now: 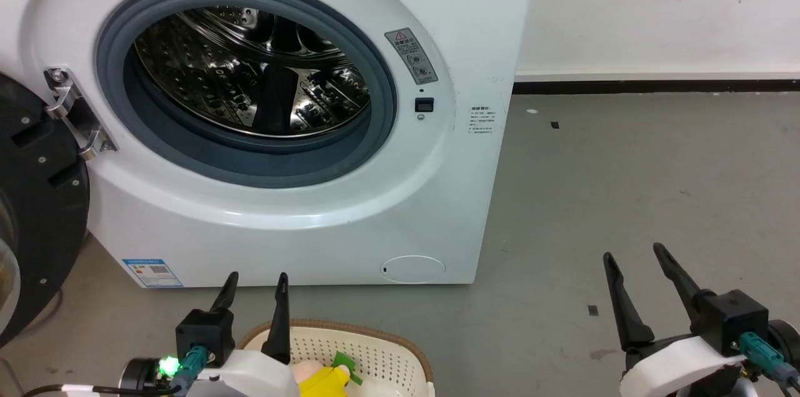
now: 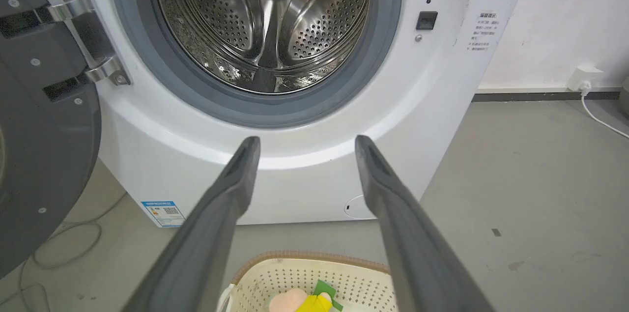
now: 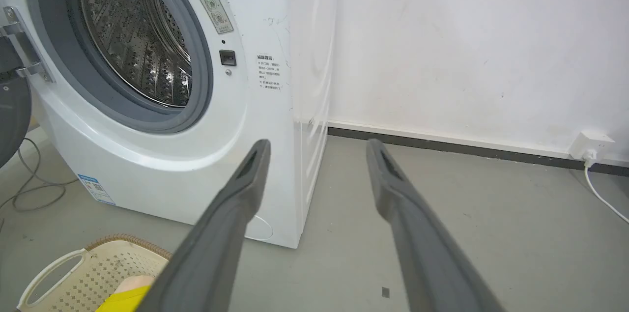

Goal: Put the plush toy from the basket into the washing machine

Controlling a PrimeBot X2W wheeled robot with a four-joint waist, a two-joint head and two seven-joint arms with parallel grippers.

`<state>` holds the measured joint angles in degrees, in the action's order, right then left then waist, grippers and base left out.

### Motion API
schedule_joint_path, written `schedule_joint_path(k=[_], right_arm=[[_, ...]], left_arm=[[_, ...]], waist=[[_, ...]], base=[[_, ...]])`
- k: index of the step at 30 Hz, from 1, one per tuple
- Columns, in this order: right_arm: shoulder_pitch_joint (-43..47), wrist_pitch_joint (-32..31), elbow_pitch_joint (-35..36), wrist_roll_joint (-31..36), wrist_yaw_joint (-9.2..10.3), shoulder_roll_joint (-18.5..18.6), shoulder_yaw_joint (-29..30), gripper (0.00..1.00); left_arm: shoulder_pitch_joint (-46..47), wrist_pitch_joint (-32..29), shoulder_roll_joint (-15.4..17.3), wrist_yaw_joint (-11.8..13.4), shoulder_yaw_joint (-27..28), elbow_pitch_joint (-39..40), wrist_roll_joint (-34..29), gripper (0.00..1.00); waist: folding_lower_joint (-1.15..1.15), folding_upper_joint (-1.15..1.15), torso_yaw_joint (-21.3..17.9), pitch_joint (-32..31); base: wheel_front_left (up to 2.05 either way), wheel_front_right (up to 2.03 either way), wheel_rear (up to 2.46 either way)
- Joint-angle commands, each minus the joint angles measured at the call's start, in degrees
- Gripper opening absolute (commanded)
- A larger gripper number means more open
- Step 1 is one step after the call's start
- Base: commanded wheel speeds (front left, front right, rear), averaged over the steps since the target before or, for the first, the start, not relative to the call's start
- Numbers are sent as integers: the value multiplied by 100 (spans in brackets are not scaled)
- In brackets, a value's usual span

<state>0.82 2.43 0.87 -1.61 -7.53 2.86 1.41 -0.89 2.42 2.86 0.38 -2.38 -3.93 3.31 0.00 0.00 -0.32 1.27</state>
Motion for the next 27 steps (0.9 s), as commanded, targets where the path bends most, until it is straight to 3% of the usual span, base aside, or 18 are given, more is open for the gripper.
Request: schedule_joint_path(k=[1, 27], right_arm=[[48, 58, 48, -41, 1, 0, 15, 100], [-56, 367, 334, -56, 2, 1, 31, 100]], left_arm=[[50, 53, 1, 7, -25, -60, 57, 100], [746, 336, 34, -89, -436, -1809, 598, 100]], waist=[[0, 0, -4, 13], [0, 0, -134, 666]], base=[[0, 0, 0], [0, 0, 0]])
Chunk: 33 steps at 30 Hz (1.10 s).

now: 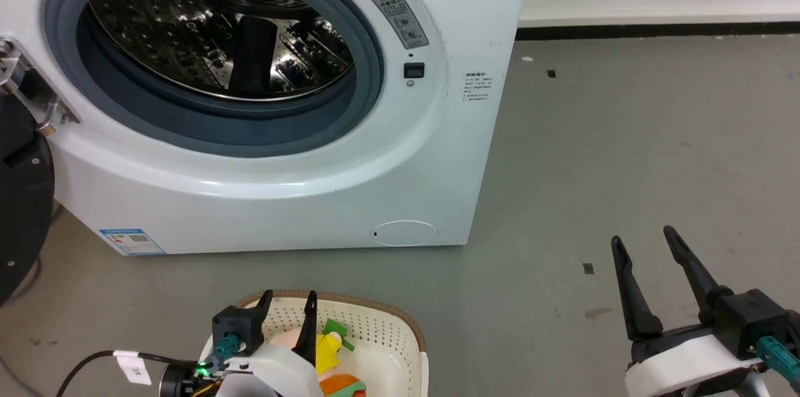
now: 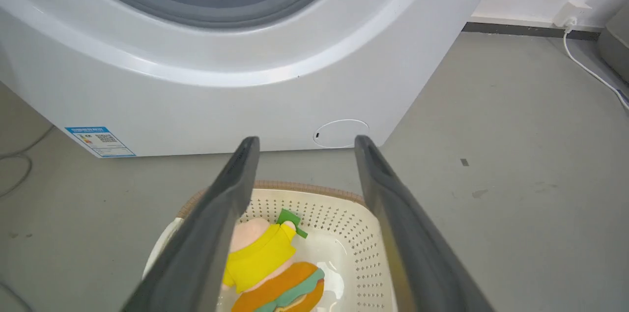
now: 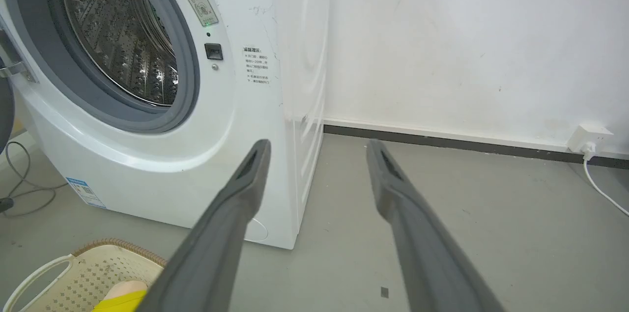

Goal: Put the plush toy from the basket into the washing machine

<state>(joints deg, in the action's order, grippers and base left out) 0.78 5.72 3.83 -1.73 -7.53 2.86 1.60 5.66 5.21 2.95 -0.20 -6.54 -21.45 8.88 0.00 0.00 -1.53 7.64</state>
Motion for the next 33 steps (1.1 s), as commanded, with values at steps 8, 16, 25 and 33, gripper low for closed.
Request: schedule_joint_path(k=[8, 16, 25, 33], right_arm=[[-153, 134, 150, -101, 2, 1, 9, 100], [-265, 229, 296, -183, 2, 1, 37, 100], [-362, 337, 460, -277, 3, 1, 53, 100], [-466, 432, 624, -357, 3, 1, 72, 100]], left_arm=[[397, 172, 92, -101, -106, -620, 190, 100], [762, 271, 205, -199, -149, -1265, 414, 100], [1197, 381, 397, -267, -216, -2014, 636, 100], [1574, 398, 567, -264, -321, -2657, 813, 100]], waist=[[0, 0, -134, 373], [0, 0, -301, 810], [0, 0, -470, 1296], [0, 0, -595, 1745]], base=[[0, 0, 0], [0, 0, 0], [0, 0, 0], [0, 0, 0]])
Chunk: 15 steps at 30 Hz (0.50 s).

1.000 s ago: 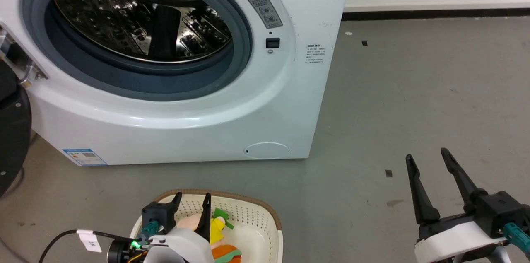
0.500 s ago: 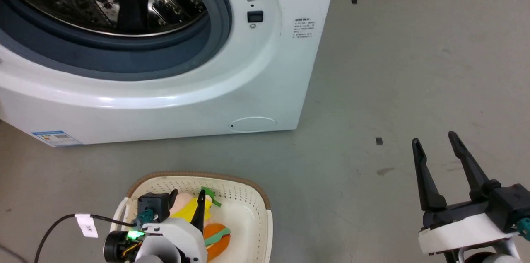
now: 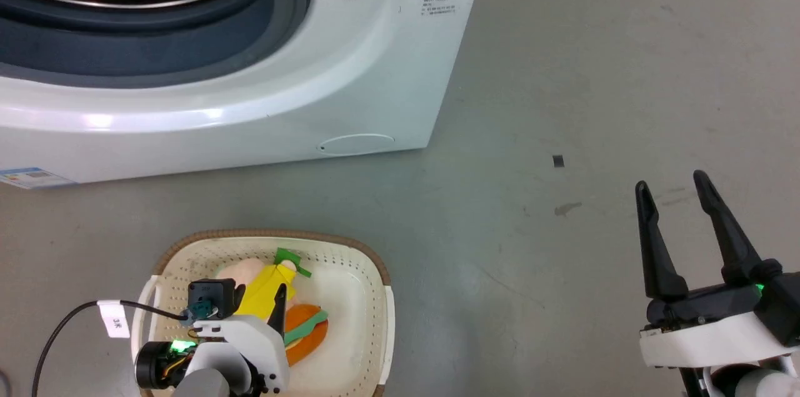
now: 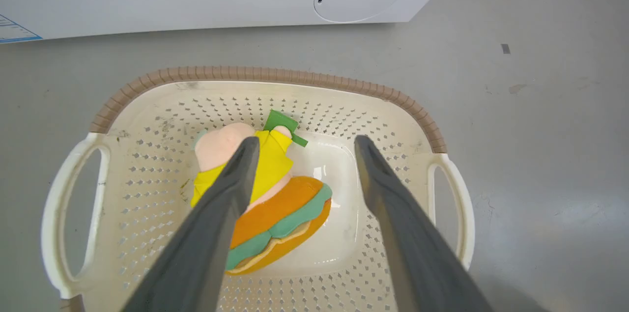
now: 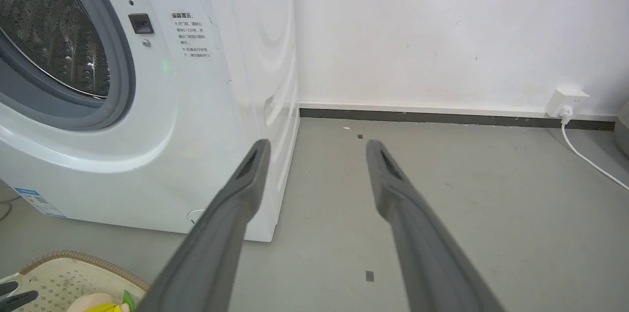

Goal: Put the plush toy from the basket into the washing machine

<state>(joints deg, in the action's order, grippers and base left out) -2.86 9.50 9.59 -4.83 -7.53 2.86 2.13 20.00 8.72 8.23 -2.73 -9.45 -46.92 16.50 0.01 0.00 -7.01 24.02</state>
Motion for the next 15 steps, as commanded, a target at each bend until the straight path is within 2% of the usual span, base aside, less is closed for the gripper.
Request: schedule_joint_path(k=[1, 15], right_arm=[[-114, 66, 64, -54, 3, 1, 25, 100], [-343, 233, 312, -243, 3, 1, 195, 100]], left_arm=[[181, 44, 60, -10, -47, -180, 69, 100], [826, -79, 305, -26, -237, -1095, 426, 100]], waist=[[-1, 0, -62, 162], [-1, 0, -246, 1045]], base=[[0, 0, 0], [0, 0, 0]])
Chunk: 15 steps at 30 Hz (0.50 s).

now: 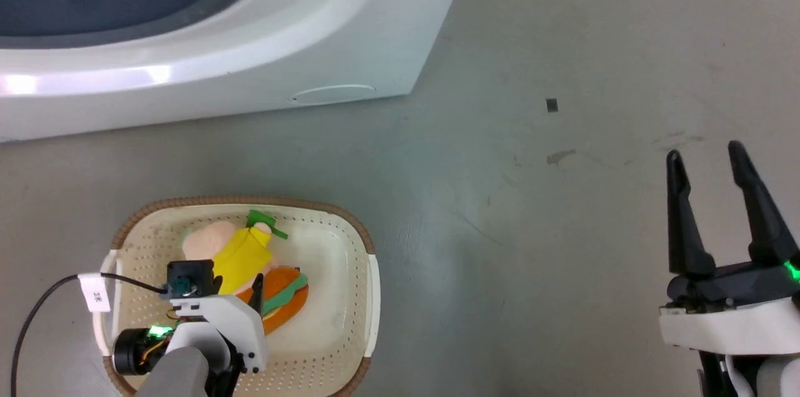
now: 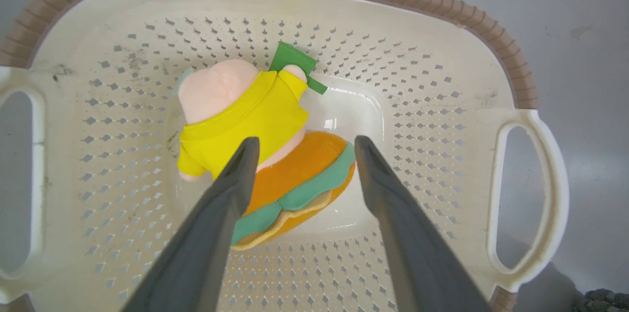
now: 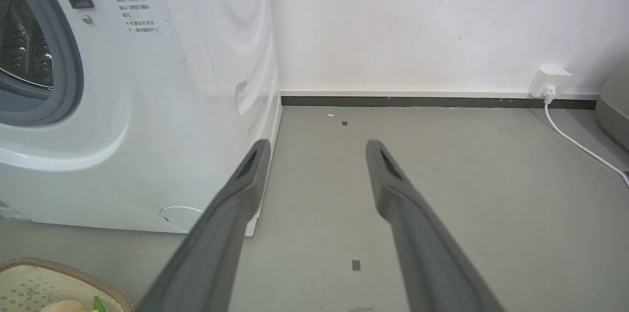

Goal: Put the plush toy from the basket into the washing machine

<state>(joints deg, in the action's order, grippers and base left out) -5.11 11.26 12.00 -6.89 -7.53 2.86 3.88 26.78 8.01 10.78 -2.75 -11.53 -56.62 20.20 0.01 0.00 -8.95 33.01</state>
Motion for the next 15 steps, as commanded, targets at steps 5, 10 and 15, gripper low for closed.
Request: schedule_joint_path(k=[5, 10, 15], right_arm=[[-194, 116, 173, -81, 4, 1, 36, 100], [-294, 164, 215, -144, 4, 1, 77, 100], [-374, 223, 334, -193, 4, 1, 134, 100]], left_arm=[[419, -125, 115, -66, -90, -432, 211, 100], [625, -248, 176, -93, -25, -674, 452, 100], [970, -503, 259, 5, -102, -976, 582, 100]], waist=[[-1, 0, -126, 476], [-1, 0, -234, 740], [-1, 0, -299, 1080]], base=[[0, 0, 0], [0, 0, 0], [0, 0, 0]])
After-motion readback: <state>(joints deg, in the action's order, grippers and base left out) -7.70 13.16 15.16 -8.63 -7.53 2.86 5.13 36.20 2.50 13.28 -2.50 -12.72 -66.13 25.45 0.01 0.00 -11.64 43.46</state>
